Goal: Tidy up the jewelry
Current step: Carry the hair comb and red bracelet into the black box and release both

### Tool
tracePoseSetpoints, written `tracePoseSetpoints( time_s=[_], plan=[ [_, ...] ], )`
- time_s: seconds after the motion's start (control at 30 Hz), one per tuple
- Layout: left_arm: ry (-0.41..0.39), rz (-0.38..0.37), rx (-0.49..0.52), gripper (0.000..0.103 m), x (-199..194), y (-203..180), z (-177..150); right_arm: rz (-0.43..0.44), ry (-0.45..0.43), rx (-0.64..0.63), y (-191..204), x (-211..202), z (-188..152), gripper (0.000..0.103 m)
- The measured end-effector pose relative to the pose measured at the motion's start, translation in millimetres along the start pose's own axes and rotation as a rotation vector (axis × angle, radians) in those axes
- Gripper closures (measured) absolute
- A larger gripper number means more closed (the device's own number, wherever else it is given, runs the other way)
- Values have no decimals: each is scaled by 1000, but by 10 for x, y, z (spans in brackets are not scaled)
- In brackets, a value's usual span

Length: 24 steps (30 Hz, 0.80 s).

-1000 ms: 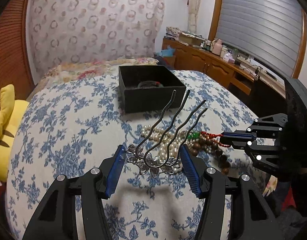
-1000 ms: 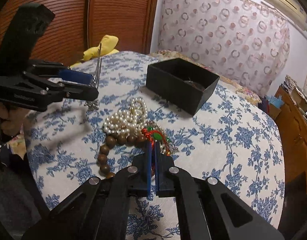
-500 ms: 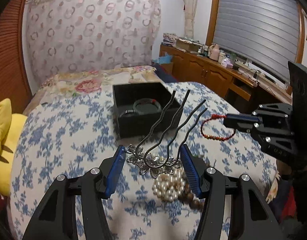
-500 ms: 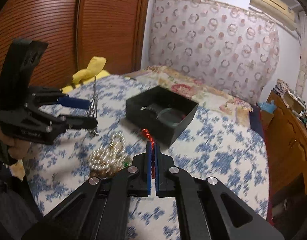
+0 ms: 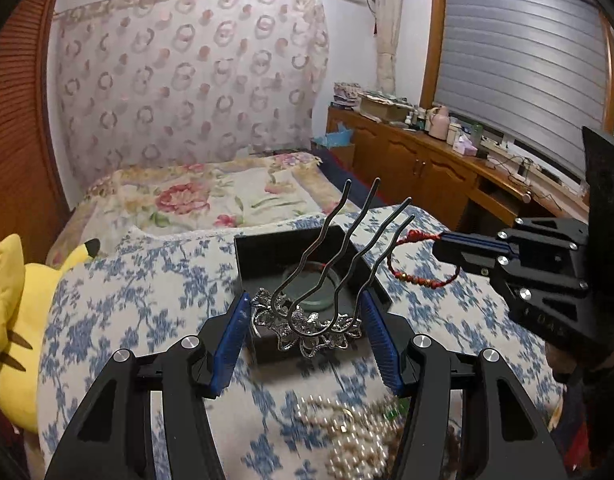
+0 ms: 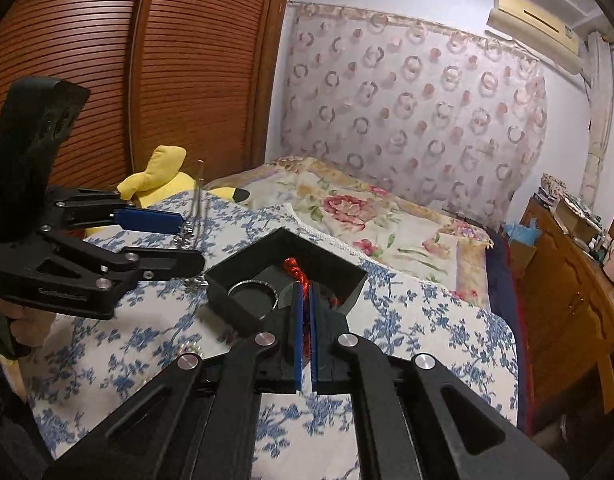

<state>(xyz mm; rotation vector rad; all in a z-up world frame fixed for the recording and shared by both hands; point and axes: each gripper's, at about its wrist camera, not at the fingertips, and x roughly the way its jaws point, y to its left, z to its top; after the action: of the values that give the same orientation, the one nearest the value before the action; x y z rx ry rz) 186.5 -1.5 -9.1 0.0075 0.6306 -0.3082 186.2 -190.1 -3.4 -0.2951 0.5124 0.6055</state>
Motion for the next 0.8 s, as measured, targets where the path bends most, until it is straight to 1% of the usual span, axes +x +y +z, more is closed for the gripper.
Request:
tracePoseSetpoints(
  time_s=[0.13, 0.33, 0.53, 0.8],
  plan=[
    [36, -11, -29, 49, 221, 79, 73, 12, 2, 8, -52, 107, 83, 100],
    [90, 14, -26, 49, 514, 113, 65, 14, 20, 9, -104, 282, 149, 100],
    [112, 19, -38, 49, 631, 132, 41, 34, 37, 22, -116, 438, 132, 100],
    [107, 19, -30, 49, 632, 107, 38, 58, 69, 41, -115, 608, 86, 100]
  ],
)
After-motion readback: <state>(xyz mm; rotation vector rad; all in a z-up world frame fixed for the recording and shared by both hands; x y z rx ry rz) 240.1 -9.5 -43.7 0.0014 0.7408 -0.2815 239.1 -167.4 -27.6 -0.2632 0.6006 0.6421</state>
